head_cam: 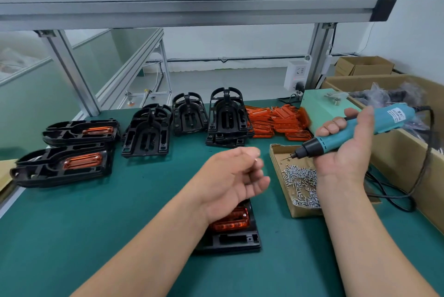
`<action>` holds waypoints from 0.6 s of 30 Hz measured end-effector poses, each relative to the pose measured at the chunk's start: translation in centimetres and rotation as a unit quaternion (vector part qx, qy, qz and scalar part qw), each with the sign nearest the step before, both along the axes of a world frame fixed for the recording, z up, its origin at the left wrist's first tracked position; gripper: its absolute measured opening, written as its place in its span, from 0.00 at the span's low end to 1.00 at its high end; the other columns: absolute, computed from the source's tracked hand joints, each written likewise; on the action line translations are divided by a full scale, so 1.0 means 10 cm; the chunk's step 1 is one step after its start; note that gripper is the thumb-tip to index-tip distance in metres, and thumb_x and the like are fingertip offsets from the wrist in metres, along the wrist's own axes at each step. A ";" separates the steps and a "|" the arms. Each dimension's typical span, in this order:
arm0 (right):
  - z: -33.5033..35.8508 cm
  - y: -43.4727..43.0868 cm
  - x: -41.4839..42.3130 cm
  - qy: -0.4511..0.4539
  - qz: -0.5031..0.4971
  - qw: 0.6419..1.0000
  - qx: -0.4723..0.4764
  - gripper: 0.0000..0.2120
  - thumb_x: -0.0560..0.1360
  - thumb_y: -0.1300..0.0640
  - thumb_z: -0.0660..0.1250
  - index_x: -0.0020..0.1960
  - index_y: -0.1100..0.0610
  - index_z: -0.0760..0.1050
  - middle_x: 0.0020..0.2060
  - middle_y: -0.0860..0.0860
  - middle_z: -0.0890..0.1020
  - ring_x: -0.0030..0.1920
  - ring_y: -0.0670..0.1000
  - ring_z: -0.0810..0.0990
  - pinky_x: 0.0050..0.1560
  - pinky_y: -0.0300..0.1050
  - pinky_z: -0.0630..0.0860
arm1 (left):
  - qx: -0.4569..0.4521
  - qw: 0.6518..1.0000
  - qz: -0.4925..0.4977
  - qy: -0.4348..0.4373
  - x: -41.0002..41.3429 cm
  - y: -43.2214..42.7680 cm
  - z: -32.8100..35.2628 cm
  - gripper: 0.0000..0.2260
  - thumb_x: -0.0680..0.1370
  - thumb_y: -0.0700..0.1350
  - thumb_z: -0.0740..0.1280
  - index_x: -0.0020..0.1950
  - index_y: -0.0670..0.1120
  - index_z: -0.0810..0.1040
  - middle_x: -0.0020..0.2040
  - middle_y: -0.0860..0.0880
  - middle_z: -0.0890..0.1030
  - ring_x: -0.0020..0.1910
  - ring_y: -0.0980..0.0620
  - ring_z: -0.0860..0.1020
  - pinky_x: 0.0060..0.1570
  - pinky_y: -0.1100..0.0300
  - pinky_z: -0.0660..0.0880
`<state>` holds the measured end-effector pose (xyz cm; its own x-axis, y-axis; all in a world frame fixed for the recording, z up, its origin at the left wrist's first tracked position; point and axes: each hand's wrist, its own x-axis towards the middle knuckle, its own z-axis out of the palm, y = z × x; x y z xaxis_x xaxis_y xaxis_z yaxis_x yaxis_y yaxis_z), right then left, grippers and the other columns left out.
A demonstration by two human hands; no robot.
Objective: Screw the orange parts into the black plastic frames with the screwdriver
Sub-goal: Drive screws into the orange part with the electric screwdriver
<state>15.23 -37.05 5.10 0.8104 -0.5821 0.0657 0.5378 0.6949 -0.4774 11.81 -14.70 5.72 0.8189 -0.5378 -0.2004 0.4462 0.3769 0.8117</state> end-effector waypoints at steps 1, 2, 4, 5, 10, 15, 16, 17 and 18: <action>0.00 0.04 0.00 -0.002 0.012 1.000 -0.002 0.13 0.82 0.44 0.70 0.51 0.54 0.76 0.35 0.47 0.74 0.33 0.46 0.72 0.36 0.40 0.73 | -0.033 0.999 -0.009 0.037 -0.01 0.08 -0.01 0.04 0.84 0.38 0.64 0.51 0.43 0.76 0.43 0.46 0.77 0.43 0.50 0.75 0.47 0.54 0.81; 0.00 0.08 -0.01 -0.007 0.025 1.000 -0.005 0.13 0.82 0.44 0.70 0.51 0.54 0.76 0.34 0.47 0.73 0.33 0.45 0.72 0.36 0.39 0.73 | -0.059 0.996 -0.018 0.065 -0.02 0.15 -0.03 0.03 0.84 0.39 0.64 0.51 0.43 0.76 0.43 0.46 0.76 0.43 0.49 0.74 0.47 0.54 0.81; 0.00 0.17 -0.02 -0.018 0.051 0.998 -0.017 0.13 0.82 0.44 0.70 0.51 0.54 0.76 0.34 0.47 0.72 0.33 0.45 0.71 0.35 0.39 0.73 | -0.094 0.989 -0.029 0.106 -0.05 0.24 -0.06 0.04 0.83 0.40 0.64 0.49 0.43 0.77 0.44 0.46 0.76 0.44 0.49 0.74 0.48 0.55 0.81; 0.00 0.22 -0.02 -0.022 0.063 0.997 -0.026 0.13 0.83 0.44 0.69 0.51 0.54 0.76 0.34 0.47 0.72 0.32 0.45 0.71 0.35 0.39 0.72 | -0.105 0.987 -0.031 0.121 -0.07 0.27 -0.07 0.05 0.83 0.40 0.64 0.48 0.43 0.77 0.44 0.45 0.76 0.44 0.48 0.75 0.47 0.56 0.81; 0.01 0.45 -0.07 -0.031 0.112 0.991 -0.068 0.13 0.81 0.44 0.68 0.50 0.54 0.76 0.33 0.47 0.71 0.31 0.45 0.70 0.33 0.38 0.72 | -0.127 0.976 -0.041 0.172 -0.13 0.31 -0.11 0.02 0.79 0.38 0.64 0.47 0.42 0.76 0.45 0.44 0.76 0.42 0.48 0.74 0.33 0.62 0.73; 0.03 0.57 -0.13 -0.047 0.143 0.986 -0.067 0.14 0.84 0.43 0.64 0.51 0.54 0.76 0.33 0.47 0.72 0.30 0.44 0.70 0.32 0.38 0.72 | -0.062 0.990 -0.048 0.121 -0.14 0.34 -0.14 0.02 0.81 0.38 0.65 0.50 0.43 0.77 0.45 0.45 0.77 0.38 0.53 0.71 0.29 0.66 0.65; 0.04 0.58 -0.14 -0.054 0.145 0.986 -0.064 0.15 0.84 0.43 0.64 0.51 0.54 0.76 0.33 0.47 0.72 0.31 0.44 0.70 0.32 0.37 0.72 | -0.042 0.993 -0.048 0.098 -0.14 0.35 -0.14 0.02 0.81 0.37 0.66 0.50 0.43 0.78 0.46 0.45 0.78 0.37 0.54 0.71 0.29 0.67 0.65; 0.06 0.57 -0.14 -0.059 0.147 0.985 -0.061 0.15 0.84 0.42 0.63 0.50 0.54 0.76 0.33 0.47 0.72 0.31 0.44 0.70 0.32 0.37 0.72 | -0.026 0.996 -0.047 0.077 -0.14 0.35 -0.13 0.03 0.81 0.37 0.67 0.50 0.42 0.79 0.46 0.44 0.79 0.37 0.54 0.71 0.28 0.67 0.65; 0.07 0.56 -0.15 -0.063 0.149 0.985 -0.058 0.15 0.85 0.42 0.62 0.50 0.54 0.76 0.33 0.47 0.71 0.31 0.44 0.70 0.33 0.37 0.72 | -0.013 0.997 -0.046 0.059 -0.13 0.36 -0.14 0.03 0.81 0.36 0.67 0.50 0.42 0.80 0.47 0.44 0.79 0.36 0.55 0.71 0.28 0.68 0.65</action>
